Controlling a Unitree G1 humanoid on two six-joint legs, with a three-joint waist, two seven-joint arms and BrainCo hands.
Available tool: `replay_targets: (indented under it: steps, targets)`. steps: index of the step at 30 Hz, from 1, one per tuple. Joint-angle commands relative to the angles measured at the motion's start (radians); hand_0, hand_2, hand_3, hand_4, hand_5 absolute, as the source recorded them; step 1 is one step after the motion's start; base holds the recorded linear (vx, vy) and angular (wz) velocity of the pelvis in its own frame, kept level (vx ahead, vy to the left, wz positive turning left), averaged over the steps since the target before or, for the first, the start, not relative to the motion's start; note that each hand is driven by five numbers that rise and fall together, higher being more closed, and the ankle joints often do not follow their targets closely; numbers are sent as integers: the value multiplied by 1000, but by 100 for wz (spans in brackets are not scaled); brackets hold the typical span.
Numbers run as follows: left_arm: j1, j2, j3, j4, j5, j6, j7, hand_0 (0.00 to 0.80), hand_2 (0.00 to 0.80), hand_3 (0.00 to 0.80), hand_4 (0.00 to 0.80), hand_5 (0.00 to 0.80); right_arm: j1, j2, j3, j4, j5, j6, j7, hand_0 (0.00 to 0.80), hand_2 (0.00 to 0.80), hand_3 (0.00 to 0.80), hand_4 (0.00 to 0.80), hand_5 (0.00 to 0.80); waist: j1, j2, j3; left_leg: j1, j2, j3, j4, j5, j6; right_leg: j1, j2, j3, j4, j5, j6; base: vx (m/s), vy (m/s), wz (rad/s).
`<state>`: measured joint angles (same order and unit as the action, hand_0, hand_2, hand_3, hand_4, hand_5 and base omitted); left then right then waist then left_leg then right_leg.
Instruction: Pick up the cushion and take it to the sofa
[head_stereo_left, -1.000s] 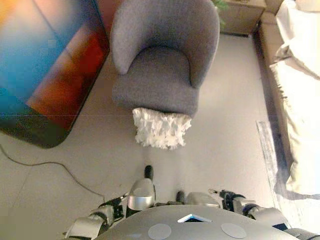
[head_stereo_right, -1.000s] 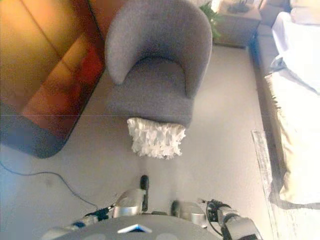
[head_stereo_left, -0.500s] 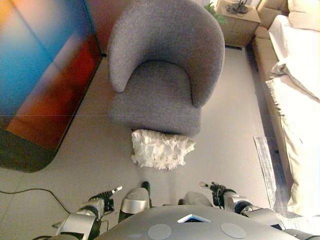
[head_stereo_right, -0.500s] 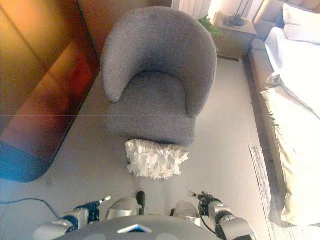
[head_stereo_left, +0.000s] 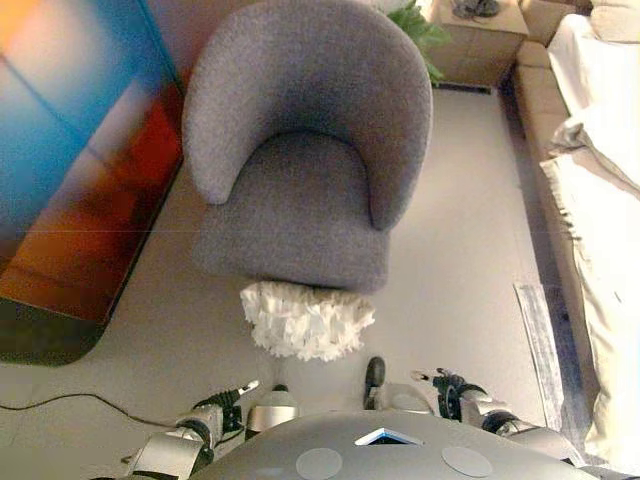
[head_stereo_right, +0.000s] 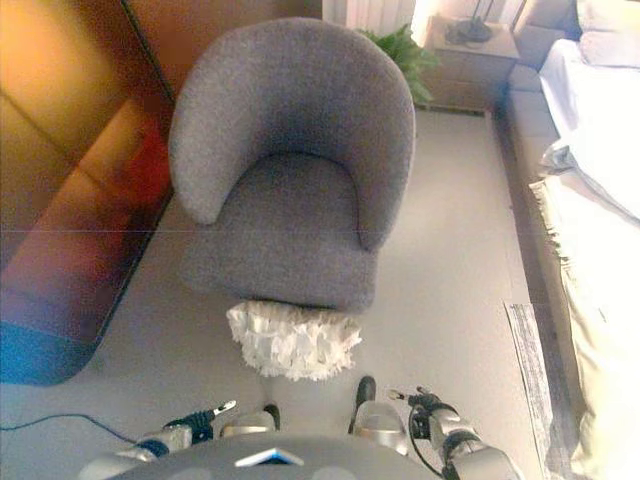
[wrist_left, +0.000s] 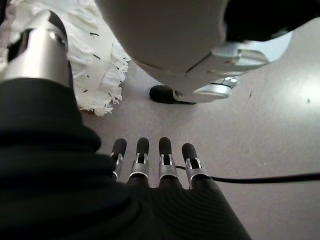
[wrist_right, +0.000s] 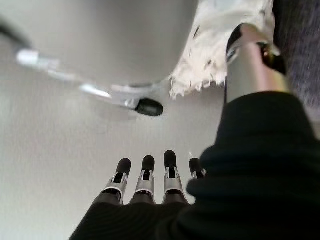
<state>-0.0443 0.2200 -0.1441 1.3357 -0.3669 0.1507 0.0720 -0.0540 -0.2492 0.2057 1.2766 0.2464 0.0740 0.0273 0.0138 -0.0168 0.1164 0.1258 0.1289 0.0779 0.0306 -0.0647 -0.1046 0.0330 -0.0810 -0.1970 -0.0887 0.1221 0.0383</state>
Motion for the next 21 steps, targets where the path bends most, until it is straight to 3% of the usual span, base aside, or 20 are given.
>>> replay_targets:
  steps: [1,2,4,7,9,11,21]
  targets:
    - [-55,8,6,34,-28,-34,51,0,0,0,0,0,-50,9,6,48,1,-14,1,0,0,0,0,0,4,-34,18,-101,-50,8,150,-56,88,-61,-79,47,101,-73,45,95,-103,16]
    - [-60,-1,8,35,-45,-44,66,0,0,0,0,0,-64,0,3,50,10,-3,-18,0,0,0,0,0,8,-28,28,-134,-45,10,191,-46,78,-50,-76,38,99,-78,36,79,-10,16]
    - [-65,-14,-4,26,-49,-62,80,0,0,0,0,0,-79,-10,7,50,21,-1,-46,0,0,0,0,0,10,-8,37,-154,-28,21,153,-6,60,-42,-72,16,94,-87,30,50,93,26]
    - [-106,-19,-27,4,-80,-65,114,0,0,0,0,0,-129,-27,34,37,49,-45,-100,0,0,0,0,0,22,26,95,-227,-3,-7,86,107,18,-55,-68,5,88,-101,24,-96,148,38]
    - [-123,-14,-25,6,-66,-60,151,0,0,0,0,0,-156,-29,40,22,67,-72,-146,0,0,0,0,0,24,29,113,-229,-17,-18,48,93,37,-79,-83,-4,96,-106,31,-15,151,25]
    - [-143,4,-38,9,-51,-61,186,0,0,0,0,0,-175,-35,41,-2,80,-93,-175,0,0,0,0,0,14,34,139,-253,-14,-14,46,92,35,-118,-93,-15,132,-113,32,-14,156,5]
    - [-355,69,-120,-34,-92,-113,381,0,0,0,0,0,-405,-52,129,-56,40,-117,-292,0,0,0,0,0,-6,42,331,-519,-52,21,216,54,65,-401,-174,36,283,-83,78,-75,152,-1]
